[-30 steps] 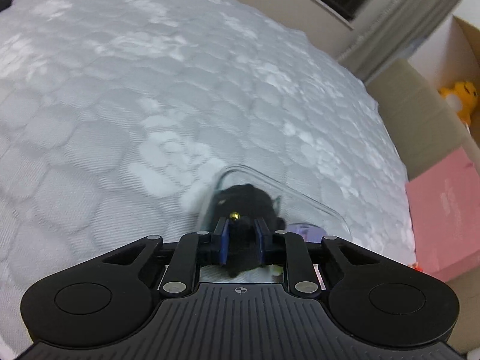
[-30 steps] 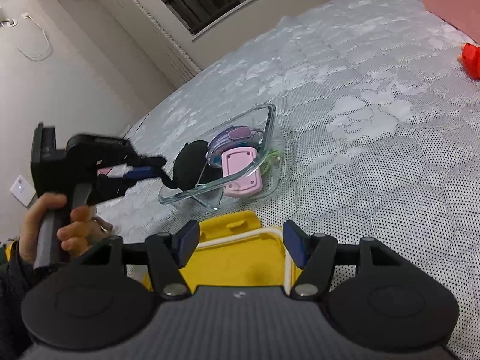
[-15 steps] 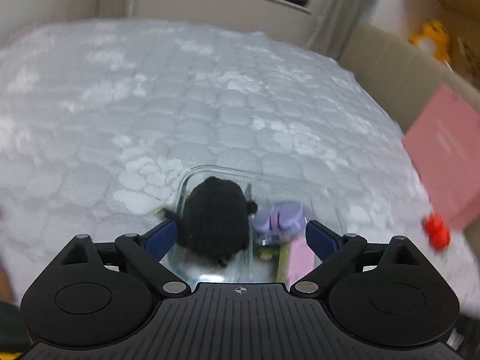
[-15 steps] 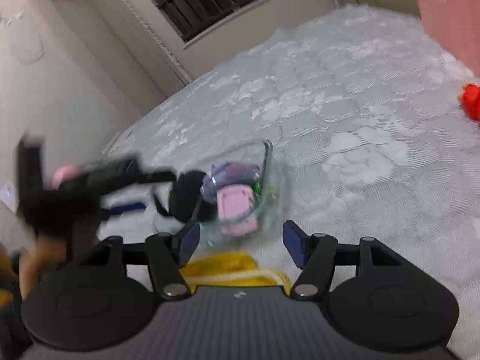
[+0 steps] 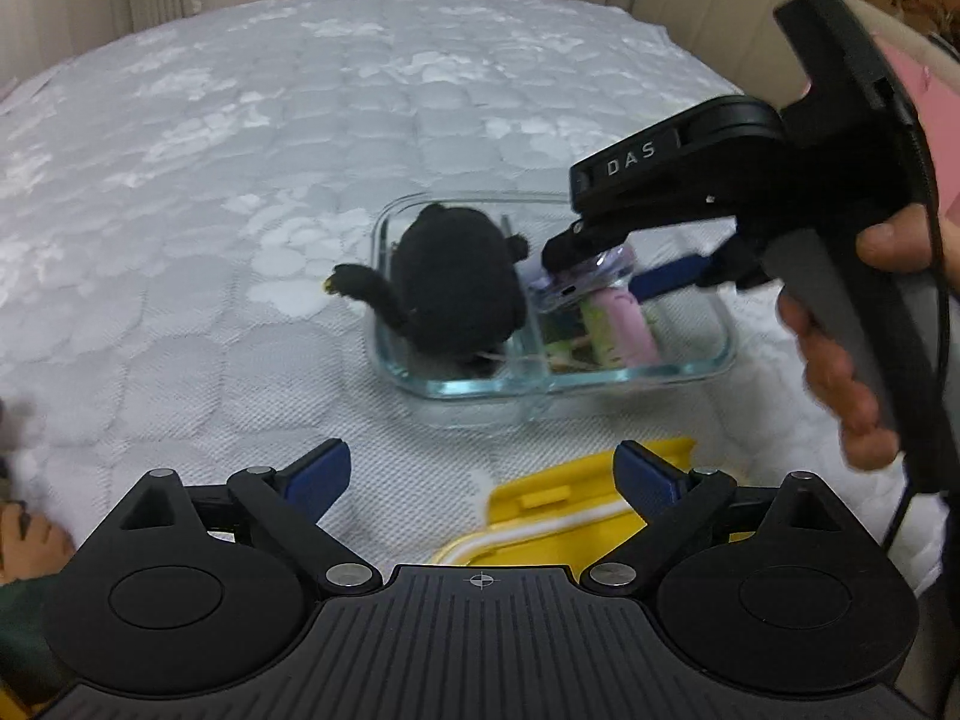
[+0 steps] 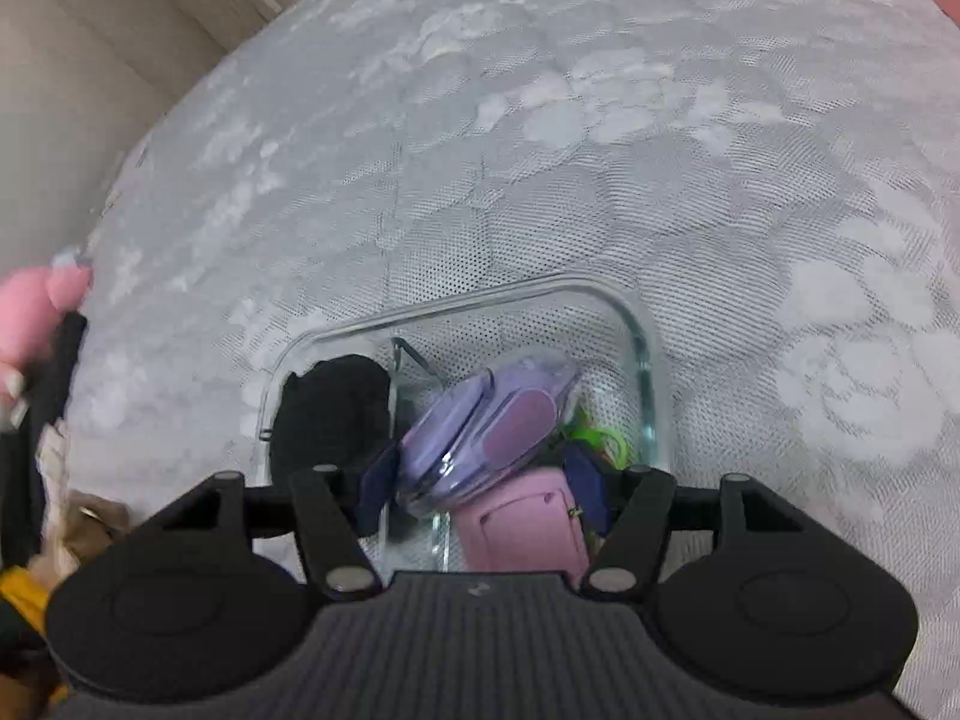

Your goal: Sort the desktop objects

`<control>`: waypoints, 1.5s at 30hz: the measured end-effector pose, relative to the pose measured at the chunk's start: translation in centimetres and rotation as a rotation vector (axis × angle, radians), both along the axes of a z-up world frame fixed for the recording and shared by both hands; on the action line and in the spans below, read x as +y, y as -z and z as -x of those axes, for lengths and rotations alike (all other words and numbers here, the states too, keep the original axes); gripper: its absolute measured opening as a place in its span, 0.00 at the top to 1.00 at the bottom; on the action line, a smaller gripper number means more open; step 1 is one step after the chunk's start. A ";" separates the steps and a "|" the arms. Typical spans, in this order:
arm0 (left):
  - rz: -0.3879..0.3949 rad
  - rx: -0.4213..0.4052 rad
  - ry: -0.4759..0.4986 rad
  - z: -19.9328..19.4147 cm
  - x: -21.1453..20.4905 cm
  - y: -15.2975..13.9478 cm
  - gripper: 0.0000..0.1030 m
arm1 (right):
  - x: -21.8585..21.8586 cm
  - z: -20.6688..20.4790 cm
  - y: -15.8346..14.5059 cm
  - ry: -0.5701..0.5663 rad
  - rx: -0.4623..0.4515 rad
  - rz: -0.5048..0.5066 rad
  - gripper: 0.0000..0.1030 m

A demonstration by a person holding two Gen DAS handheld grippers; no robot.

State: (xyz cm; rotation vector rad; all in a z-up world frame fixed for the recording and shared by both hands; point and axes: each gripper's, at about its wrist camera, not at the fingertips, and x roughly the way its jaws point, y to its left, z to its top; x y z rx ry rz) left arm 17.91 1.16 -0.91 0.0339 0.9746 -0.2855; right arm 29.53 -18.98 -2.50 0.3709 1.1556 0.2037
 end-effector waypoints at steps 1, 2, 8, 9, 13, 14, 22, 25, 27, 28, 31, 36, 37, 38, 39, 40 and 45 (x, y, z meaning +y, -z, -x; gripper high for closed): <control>0.000 0.006 -0.002 0.0 0.0 0.1 0.05 | 0.2 0.1 -0.2 -0.039 0.000 0.025 0.44; 0.004 0.014 -0.004 -0.1 0.1 0.3 0.05 | 0.5 0.2 -0.5 -0.073 0.003 0.052 0.48; -0.029 0.024 0.034 0.2 -1.4 1.0 0.05 | 3.7 3.0 -2.9 -0.161 -0.126 0.351 0.56; -0.038 0.020 0.050 0.4 -1.8 1.0 0.05 | 4.3 3.3 -2.9 -0.180 -0.147 0.393 0.51; -0.026 0.002 0.093 1.5 -2.1 0.8 0.05 | 4.7 2.8 -2.8 -0.225 -0.131 0.414 0.38; 0.006 -0.005 0.099 1.8 -1.9 0.7 0.04 | 4.5 3.0 -3.1 -0.235 -0.129 0.411 0.39; 0.118 -0.041 0.121 3.5 -1.8 1.0 0.04 | 7.6 3.6 -0.9 -0.405 -0.057 0.596 0.44; 0.099 -0.021 0.117 3.3 -1.7 1.5 0.04 | 8.2 3.2 0.9 -0.401 -0.053 0.636 0.55; 0.105 -0.012 0.110 3.2 -1.4 1.7 0.04 | 8.3 3.4 1.0 -0.395 -0.078 0.651 0.56; 0.113 -0.006 0.104 3.2 -1.2 1.8 0.04 | 8.2 3.5 0.8 -0.398 -0.087 0.655 0.56; 0.126 0.010 0.096 3.1 -0.9 2.0 0.04 | 7.2 3.8 -0.8 -0.382 -0.099 0.622 0.56; 0.137 0.036 0.088 3.0 -0.7 2.5 0.04 | 2.0 3.4 -2.5 -0.212 -0.024 0.240 0.58; 0.140 0.042 0.086 3.0 -0.7 2.5 0.04 | 1.2 3.2 -2.3 -0.194 0.011 0.167 0.58; 0.142 0.047 0.085 2.9 -0.7 2.6 0.04 | 0.7 3.0 -2.1 -0.185 0.036 0.135 0.57; 0.145 0.052 0.083 2.9 -0.6 2.7 0.04 | 0.2 2.8 -1.9 -0.177 0.060 0.111 0.56; 0.147 0.057 0.081 2.9 -0.6 2.8 0.04 | -0.1 2.9 -2.4 -0.158 0.040 0.116 0.56; 0.159 0.084 0.073 2.8 -0.4 3.2 0.04 | 0.3 3.2 -5.4 -0.137 -0.111 0.209 0.53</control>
